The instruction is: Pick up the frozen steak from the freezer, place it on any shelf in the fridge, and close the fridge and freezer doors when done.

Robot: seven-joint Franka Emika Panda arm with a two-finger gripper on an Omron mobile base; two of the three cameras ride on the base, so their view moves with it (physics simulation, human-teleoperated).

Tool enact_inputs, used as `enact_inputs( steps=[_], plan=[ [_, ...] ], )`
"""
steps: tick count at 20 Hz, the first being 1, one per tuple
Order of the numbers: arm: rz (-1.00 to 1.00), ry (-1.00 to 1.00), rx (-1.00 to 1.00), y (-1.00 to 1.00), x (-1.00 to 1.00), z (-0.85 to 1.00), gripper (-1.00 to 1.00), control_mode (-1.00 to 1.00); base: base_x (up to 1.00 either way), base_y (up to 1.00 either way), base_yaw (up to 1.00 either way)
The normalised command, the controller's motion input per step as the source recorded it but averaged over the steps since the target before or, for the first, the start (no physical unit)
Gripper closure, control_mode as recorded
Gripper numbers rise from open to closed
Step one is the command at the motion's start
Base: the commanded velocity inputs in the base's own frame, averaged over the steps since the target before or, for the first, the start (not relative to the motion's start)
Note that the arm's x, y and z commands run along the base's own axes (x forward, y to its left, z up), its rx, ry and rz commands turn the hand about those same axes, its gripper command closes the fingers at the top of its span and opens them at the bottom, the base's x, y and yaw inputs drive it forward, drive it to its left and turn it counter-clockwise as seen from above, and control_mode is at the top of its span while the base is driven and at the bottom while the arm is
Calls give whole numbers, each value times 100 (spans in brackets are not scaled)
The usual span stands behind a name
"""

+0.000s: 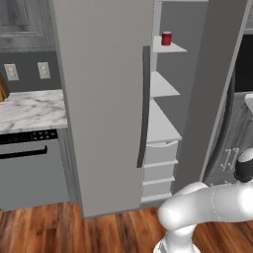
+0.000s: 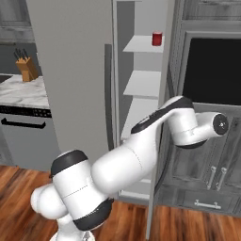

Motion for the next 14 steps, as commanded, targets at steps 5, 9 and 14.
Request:
enact_inputs(
  steps=[5,9,14],
  plan=[
    [-5,0,0,-5,21,-15,-100,-100,0,0,0],
    [-5,0,-1,0,27,-18,-100,-100,0,0,0],
    [-2,0,0,6,23,-22,-100,-100,0,0,0]
  ],
)
